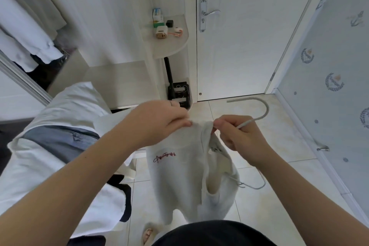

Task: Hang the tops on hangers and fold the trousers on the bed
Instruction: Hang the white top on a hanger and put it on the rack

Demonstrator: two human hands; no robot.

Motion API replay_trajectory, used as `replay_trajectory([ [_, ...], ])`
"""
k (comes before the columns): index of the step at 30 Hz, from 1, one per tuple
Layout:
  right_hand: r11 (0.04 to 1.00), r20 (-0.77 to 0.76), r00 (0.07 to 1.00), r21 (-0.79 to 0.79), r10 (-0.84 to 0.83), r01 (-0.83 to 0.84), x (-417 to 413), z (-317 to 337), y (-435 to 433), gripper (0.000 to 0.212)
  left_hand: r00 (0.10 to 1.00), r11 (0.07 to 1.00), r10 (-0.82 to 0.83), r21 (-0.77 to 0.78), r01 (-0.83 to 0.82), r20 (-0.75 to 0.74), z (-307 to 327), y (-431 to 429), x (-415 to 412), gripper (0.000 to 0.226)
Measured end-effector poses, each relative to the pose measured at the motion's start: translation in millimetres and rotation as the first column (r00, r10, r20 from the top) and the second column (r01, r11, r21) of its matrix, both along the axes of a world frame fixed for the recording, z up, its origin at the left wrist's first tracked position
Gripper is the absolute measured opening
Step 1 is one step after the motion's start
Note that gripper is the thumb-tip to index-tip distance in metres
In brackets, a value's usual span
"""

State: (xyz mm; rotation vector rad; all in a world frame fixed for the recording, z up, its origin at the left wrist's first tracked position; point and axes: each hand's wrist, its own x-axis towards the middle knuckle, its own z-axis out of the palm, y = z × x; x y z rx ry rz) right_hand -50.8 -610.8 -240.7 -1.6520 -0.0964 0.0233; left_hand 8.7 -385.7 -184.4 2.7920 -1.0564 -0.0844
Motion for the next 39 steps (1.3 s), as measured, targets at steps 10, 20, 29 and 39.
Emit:
replay_trajectory([
  [10, 0.994, 0.161, 0.981, 0.006, -0.109, 0.11, 11.3, -6.8, 9.5, 0.044, 0.992, 0.984, 0.124, -0.127, -0.124, -0.009, -36.0, -20.0, -37.4, 0.059],
  [20, 0.875, 0.162, 0.981, -0.484, 0.11, -0.018, 2.2, -55.5, 20.4, 0.032, 0.886, 0.702, 0.459, -0.585, -0.405, -0.062, -47.5, 0.8, -47.3, 0.019],
  [29, 0.874, 0.023, 0.965, -0.43, 0.261, -0.226, 0.2, -65.7, 35.7, 0.039, 0.861, 0.625, 0.473, -0.618, -0.476, -0.185, -56.9, 18.0, -52.3, 0.03],
  [39, 0.8, 0.17, 0.961, -0.596, 0.216, -0.074, -15.3, -111.4, 41.2, 0.016, 0.795, 0.604, 0.594, -0.582, -0.545, -0.128, -81.6, 33.7, -54.0, 0.028],
])
